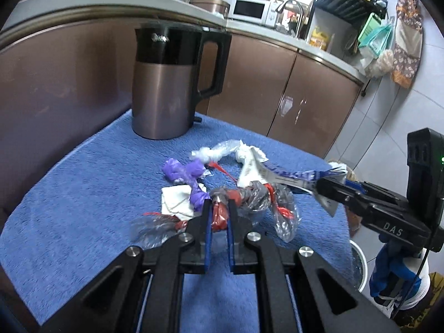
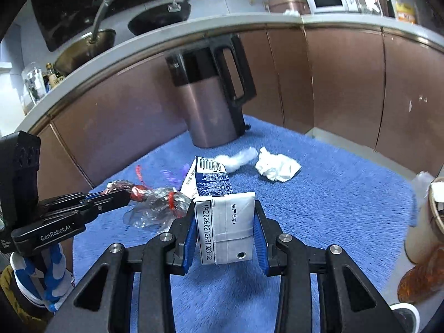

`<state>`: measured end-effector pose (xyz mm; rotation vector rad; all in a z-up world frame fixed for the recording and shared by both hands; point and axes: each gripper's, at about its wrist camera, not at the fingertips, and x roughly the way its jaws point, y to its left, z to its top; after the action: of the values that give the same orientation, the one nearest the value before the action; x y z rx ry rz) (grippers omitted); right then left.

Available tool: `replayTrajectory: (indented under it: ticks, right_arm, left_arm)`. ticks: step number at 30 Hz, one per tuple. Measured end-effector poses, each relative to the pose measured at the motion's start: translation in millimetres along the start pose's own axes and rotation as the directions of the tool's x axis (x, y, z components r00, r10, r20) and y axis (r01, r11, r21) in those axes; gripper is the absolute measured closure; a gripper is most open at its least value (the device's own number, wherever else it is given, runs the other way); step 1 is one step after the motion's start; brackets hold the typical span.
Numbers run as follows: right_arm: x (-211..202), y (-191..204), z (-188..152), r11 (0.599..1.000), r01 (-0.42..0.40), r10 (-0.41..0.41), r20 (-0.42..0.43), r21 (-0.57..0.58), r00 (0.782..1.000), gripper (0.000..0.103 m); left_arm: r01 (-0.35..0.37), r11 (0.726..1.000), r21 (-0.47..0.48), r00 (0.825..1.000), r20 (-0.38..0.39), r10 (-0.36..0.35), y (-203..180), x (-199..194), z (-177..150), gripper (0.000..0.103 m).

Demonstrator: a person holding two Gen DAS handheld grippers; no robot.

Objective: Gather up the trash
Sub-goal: 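Carry the wrappers and carton to the bin and open both tools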

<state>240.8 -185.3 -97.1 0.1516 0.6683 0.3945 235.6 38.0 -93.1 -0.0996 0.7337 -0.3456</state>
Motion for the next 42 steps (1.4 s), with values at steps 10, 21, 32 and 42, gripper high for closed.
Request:
replayTrajectory:
  ticks: [10,21,32,42]
  right_arm:
    - [-88.4,14.7,-5.0,1.000,0.019,-0.020,0.117,0.015,0.993,0.067]
    - [-212.7,-11.1,-29.5,0.989,0.117,-0.138,0.283,0.088,0.949,0.067]
    - [-295.5,-89.0,-103.0,0.844,0.461,-0.521,0.218,0.274,0.825,0.067]
    - [-277.8,-173.5,-179.3,0.689,0.614,-0.659,-0.018,0.385,0.752,0.067]
  left_arm:
    - [-0.015,0.999,-0.043,0.995,0.100,0.019,6.2,-81.9,-2.9,0.095]
    - [0.043,0.997,0.062,0.983,0.178,-0.053,-53.0,-131.1,5.7,0.095]
    - [0.217,0.944,0.249,0.972,0.031,-0.232,-181.3,-71.0,-10.5,0.095]
    - [0.330,0.852,0.407,0.943,-0.187,-0.276,-310.4,15.7,-57.5,0.095]
